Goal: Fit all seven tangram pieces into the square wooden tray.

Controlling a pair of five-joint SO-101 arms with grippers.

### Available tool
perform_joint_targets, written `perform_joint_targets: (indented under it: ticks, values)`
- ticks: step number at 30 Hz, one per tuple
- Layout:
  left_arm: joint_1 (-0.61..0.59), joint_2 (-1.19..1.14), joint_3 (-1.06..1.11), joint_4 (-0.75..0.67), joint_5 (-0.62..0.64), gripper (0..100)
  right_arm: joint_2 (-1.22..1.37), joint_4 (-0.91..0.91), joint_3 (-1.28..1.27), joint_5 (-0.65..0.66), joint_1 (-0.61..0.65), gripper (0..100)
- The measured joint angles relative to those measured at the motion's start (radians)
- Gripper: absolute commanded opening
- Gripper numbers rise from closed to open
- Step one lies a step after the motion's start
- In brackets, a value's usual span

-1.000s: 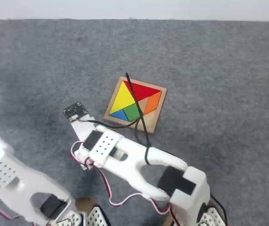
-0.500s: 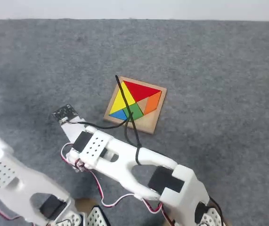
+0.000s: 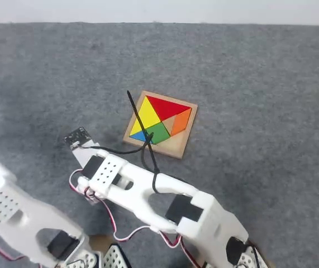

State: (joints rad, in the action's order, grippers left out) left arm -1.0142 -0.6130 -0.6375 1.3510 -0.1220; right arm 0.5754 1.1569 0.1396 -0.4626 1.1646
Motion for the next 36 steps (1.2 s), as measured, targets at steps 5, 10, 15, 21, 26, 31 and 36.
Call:
perform_joint_targets:
  ticks: [5, 10, 15, 21, 26, 31, 36]
  values:
    - [0.0, 0.0, 0.0, 0.0, 0.0, 22, 0.017, 0.058, 0.071, 0.0, -0.002, 18.6]
    - [0.0, 0.0, 0.0, 0.0, 0.0, 22, 0.018, 0.1, 0.14, 0.0, 0.0, 18.0]
    - [0.0, 0.0, 0.0, 0.0, 0.0, 22, 0.031, 0.109, 0.153, 0.0, 0.0, 18.0]
    - [0.0, 0.0, 0.0, 0.0, 0.0, 22, 0.032, 0.098, 0.153, 0.0, 0.0, 18.9]
    - [0.0, 0.0, 0.0, 0.0, 0.0, 22, 0.032, 0.098, 0.153, 0.0, 0.0, 32.2]
    - [0.0, 0.0, 0.0, 0.0, 0.0, 22, 0.058, 0.094, 0.155, -0.075, -0.041, 32.8]
    - [0.0, 0.0, 0.0, 0.0, 0.0, 22, 0.112, 0.101, 0.184, -0.117, -0.097, 32.8]
